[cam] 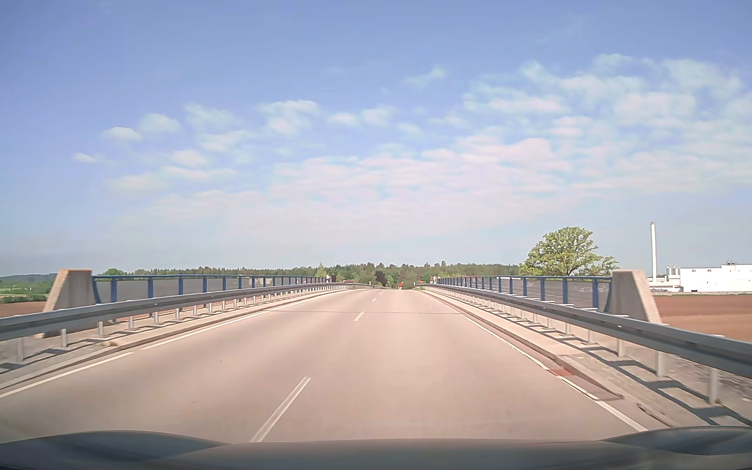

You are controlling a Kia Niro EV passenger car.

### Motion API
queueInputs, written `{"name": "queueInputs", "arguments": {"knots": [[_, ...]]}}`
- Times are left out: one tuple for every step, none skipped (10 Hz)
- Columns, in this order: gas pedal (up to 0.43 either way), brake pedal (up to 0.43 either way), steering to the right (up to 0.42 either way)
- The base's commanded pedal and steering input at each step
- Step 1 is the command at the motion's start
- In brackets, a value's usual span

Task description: Follow the waypoints while adhering to traffic rules and regulations

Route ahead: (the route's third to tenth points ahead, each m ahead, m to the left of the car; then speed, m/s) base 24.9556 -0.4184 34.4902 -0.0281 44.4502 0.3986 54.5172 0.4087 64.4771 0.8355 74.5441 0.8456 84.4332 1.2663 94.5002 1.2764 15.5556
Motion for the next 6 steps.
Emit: {"name": "queueInputs", "arguments": {"knots": [[0.220, 0.000, -0.008], [0.220, 0.000, -0.008], [0.220, 0.000, -0.008], [0.220, 0.000, -0.008], [0.220, 0.000, -0.008], [0.220, 0.000, -0.006]]}}
